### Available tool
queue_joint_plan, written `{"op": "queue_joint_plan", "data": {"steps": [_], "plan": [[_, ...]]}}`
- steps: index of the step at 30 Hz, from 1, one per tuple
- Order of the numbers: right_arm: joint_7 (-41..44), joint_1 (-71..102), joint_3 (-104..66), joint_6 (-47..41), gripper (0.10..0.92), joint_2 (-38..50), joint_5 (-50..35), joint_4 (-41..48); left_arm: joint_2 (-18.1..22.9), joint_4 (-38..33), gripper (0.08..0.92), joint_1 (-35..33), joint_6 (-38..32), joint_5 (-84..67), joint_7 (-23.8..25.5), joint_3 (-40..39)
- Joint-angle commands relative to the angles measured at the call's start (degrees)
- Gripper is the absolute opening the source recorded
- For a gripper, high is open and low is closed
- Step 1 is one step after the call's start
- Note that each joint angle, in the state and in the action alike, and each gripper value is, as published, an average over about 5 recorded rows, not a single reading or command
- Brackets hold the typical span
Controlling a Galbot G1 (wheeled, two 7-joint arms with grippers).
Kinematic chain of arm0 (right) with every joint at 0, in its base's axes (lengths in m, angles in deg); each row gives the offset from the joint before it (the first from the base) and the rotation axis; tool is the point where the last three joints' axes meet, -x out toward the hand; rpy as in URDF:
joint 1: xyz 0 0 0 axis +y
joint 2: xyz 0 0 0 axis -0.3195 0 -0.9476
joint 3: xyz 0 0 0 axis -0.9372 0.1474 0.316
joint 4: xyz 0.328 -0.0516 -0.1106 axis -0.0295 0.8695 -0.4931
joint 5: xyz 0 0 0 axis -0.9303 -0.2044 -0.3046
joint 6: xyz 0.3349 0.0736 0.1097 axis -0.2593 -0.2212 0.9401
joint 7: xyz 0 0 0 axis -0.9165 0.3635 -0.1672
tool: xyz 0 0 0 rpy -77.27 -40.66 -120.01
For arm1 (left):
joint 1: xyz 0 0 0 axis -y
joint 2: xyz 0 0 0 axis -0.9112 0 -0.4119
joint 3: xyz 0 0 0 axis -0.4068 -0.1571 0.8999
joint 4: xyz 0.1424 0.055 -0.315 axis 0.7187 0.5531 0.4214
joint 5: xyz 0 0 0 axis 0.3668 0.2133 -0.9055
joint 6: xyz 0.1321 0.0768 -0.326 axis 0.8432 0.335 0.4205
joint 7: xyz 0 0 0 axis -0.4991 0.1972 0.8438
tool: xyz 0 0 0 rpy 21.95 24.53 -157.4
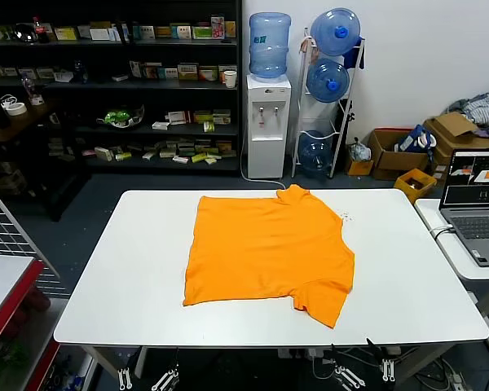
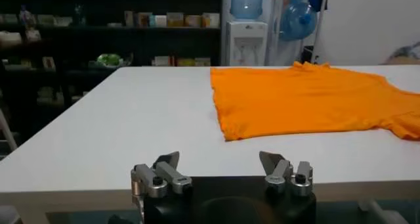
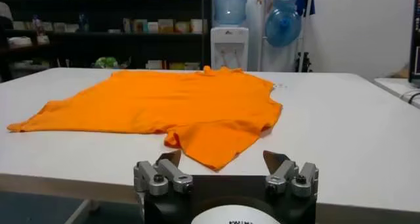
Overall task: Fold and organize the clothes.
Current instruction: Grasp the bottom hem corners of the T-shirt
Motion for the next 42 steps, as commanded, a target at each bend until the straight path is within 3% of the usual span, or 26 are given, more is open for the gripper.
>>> {"op": "queue_joint_plan", "data": {"steps": [1,5,13,21,36,42], "plan": [[-1.0,-0.8,0.3,-0.6,0.823,0.1,-0.4,-0.2,0.0,-0.1,0.823,0.0,0.1,-0.1,-0.1,0.0],[-2.9,-4.8,1.1,-2.9,0.823,0.0,-0.7,0.4,-0.2,0.2,0.823,2.4,0.8,-1.5,-0.2,-0.1],[-6.4,-15.8,4.2,-11.7,0.823,-1.5,1.6,4.8,-1.4,5.2,0.823,17.5,9.4,-9.0,-0.7,-2.2],[-7.4,-19.4,6.1,-14.6,0.823,-3.8,3.7,11.1,-4.2,13.0,0.823,28.1,12.6,-13.4,-2.1,-5.7],[-7.6,-19.7,6.1,-14.6,0.817,-4.6,4.9,12.9,-3.4,17.9,0.822,32.5,12.9,-12.9,-2.5,-8.5],[-7.5,-19.7,6.2,-14.9,0.697,-4.7,4.8,13.2,-2.9,18.1,0.763,32.6,14.0,-12.8,-2.9,-9.2]]}}
